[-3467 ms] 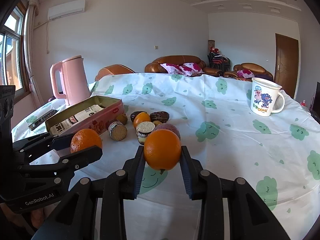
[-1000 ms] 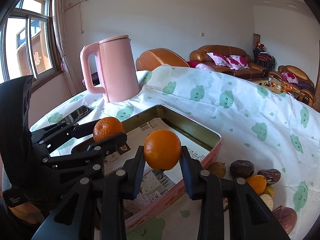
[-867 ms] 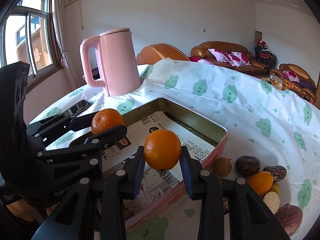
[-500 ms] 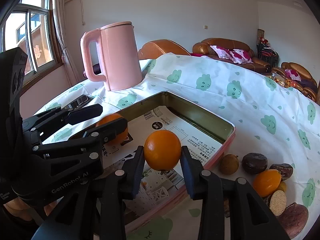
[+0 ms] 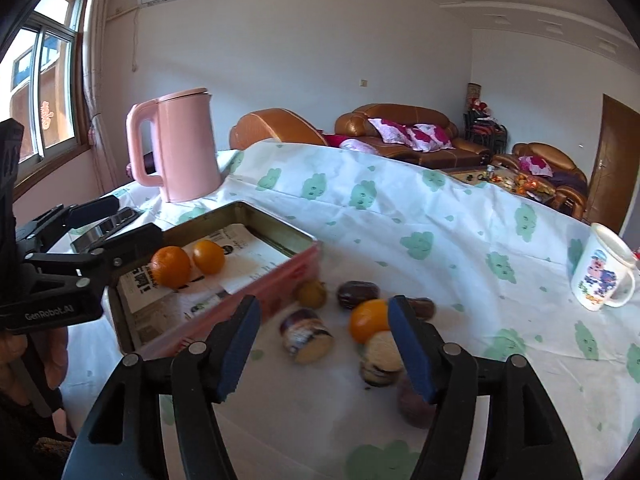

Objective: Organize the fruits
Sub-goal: 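Grasp the purple passion fruit with the right tool while the left tool grasps the layered cake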

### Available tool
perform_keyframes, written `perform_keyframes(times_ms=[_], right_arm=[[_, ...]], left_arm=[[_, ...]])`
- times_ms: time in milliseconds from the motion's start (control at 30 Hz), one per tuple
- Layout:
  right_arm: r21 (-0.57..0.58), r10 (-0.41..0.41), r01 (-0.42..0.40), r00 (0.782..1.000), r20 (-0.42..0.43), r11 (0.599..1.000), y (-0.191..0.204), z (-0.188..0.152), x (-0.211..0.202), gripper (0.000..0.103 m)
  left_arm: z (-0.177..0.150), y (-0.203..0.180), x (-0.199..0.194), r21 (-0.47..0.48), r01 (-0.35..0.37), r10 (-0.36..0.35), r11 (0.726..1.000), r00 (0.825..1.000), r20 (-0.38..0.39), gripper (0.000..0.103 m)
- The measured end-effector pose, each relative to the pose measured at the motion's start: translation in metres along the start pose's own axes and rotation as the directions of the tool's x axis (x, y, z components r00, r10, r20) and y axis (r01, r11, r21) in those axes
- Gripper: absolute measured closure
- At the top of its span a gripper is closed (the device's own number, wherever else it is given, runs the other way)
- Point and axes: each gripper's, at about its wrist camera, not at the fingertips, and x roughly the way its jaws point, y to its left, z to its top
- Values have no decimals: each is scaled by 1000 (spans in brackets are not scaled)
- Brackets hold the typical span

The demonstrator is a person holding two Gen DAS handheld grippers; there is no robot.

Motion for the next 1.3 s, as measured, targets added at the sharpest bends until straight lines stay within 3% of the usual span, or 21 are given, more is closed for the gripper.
perform_keyframes(times_ms=[133, 400, 600, 800, 900, 1200, 1233, 1300], right_arm=[[53, -84, 85, 996, -33, 995, -34, -14, -4, 35], [73, -90, 100, 988, -123, 992, -48, -24, 14, 35], [95, -40, 55, 988, -152, 994, -51, -26, 21, 35], [113, -20, 39, 986, -166, 993, -54, -27, 24, 36], [133, -9, 32, 986, -167, 991, -57, -27, 24, 36], [135, 9, 16, 984, -180, 991, -57, -27, 28, 36], [137, 15, 11, 983, -182, 991, -57, -27, 28, 36], [140, 41, -16, 984, -175, 990, -57, -28, 28, 44]], left_arm=[[-2, -32, 6, 38, 49, -49, 998, 999, -25, 9], [-12, -84, 27, 124, 103, -91, 987, 991, -101, 9], [-13, -101, 35, 153, 161, -137, 975, 978, -157, 22], [-15, -112, 54, 172, 207, -160, 963, 955, -251, 39], [-15, -119, 61, 183, 218, -162, 959, 946, -279, 55], [-13, -132, 76, 265, 145, -66, 953, 956, -285, 57], [-13, -133, 77, 274, 141, -60, 951, 957, -284, 59], [-12, -135, 70, 290, 140, -63, 947, 964, -257, 79]])
